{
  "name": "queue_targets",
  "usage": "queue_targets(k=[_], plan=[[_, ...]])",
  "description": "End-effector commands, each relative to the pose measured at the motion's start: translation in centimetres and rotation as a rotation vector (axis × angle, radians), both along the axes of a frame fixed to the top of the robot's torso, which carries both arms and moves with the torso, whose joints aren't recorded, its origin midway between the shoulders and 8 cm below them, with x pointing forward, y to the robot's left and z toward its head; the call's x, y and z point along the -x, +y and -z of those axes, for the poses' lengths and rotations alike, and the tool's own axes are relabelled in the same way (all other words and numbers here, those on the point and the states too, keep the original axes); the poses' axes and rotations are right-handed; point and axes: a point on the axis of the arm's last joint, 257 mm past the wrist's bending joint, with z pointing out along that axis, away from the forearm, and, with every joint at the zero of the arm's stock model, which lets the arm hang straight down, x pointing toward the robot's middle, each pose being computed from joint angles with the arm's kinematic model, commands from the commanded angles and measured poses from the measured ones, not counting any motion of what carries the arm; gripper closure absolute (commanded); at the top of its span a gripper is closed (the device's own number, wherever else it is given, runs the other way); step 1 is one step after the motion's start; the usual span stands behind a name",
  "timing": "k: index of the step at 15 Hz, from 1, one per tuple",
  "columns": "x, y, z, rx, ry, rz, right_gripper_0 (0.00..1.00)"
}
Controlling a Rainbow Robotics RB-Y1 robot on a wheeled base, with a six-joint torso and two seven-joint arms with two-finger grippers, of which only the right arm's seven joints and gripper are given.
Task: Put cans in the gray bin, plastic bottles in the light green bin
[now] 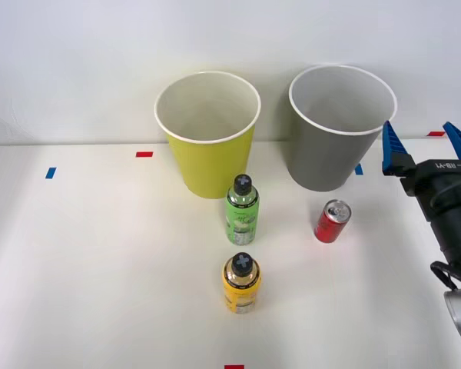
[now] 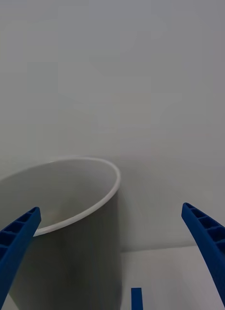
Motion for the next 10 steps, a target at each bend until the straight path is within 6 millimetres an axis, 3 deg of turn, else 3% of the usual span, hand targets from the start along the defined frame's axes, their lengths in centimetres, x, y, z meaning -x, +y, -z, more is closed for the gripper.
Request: queue_targets(k=[1,4,10], plan=[[2.1,-2.7,4.2,-0.034,0.073,0.107,0.00],[4.5,-3.8,8.6,-0.088,0.159,0.152,0.00],[9.5,-6.2,12.6,-0.065,0.231,0.181,0.00]])
